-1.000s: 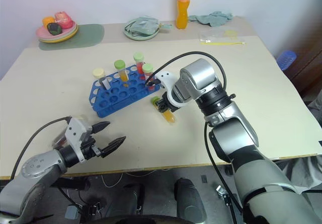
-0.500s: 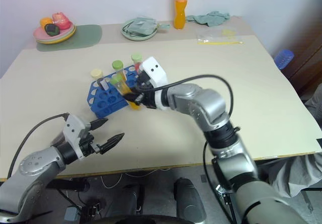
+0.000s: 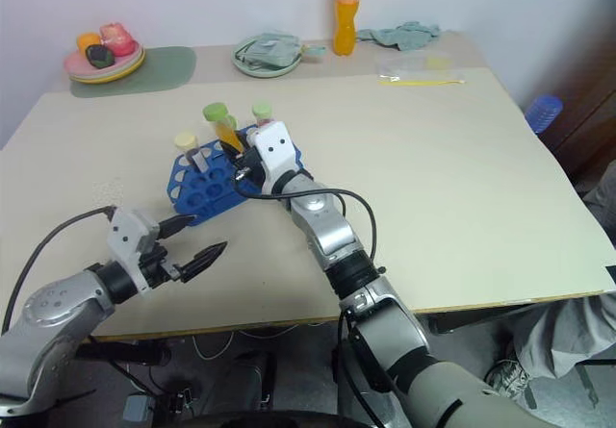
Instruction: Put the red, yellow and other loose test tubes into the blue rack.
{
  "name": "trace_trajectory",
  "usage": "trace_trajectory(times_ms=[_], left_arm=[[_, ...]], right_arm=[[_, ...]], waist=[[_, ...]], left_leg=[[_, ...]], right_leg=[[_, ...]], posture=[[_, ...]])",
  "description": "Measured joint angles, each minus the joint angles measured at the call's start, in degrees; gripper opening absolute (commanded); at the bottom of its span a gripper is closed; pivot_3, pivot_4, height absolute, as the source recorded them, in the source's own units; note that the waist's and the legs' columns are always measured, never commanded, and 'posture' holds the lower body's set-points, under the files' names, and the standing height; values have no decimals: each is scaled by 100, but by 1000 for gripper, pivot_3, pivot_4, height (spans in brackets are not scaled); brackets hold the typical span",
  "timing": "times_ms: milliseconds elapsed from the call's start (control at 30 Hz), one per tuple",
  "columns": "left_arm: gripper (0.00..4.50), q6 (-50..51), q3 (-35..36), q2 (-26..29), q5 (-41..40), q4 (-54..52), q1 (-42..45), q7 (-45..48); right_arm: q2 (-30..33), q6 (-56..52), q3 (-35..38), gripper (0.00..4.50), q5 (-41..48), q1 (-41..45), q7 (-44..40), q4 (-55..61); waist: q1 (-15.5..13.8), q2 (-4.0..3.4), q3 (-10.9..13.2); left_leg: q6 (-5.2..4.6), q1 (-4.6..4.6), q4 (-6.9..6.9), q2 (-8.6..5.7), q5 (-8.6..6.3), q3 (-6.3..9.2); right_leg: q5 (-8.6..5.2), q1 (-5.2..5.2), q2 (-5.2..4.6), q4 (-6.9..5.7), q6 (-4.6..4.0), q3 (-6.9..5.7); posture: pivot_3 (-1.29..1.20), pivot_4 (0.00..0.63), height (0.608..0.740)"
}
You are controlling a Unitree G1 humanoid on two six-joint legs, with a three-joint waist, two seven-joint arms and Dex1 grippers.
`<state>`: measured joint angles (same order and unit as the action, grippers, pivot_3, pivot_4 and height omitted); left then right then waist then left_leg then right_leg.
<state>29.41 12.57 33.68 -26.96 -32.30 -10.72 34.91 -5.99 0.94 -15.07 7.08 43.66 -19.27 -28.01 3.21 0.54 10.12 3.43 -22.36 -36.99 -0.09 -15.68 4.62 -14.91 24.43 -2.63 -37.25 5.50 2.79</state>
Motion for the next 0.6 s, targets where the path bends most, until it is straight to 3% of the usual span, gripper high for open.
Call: trace_trajectory(times_ms=[600], left_arm=[[4500, -1045, -15, -149, 268, 753, -319, 349]], right_arm=[[-133, 1084, 232, 714, -420, 136, 125, -1250]], waist=[[23, -1, 1]], left_leg=[[0, 1, -2, -1, 0, 0]], right_leg=[[0, -1, -1, -4, -1, 0]], posture=[[0, 150, 740]])
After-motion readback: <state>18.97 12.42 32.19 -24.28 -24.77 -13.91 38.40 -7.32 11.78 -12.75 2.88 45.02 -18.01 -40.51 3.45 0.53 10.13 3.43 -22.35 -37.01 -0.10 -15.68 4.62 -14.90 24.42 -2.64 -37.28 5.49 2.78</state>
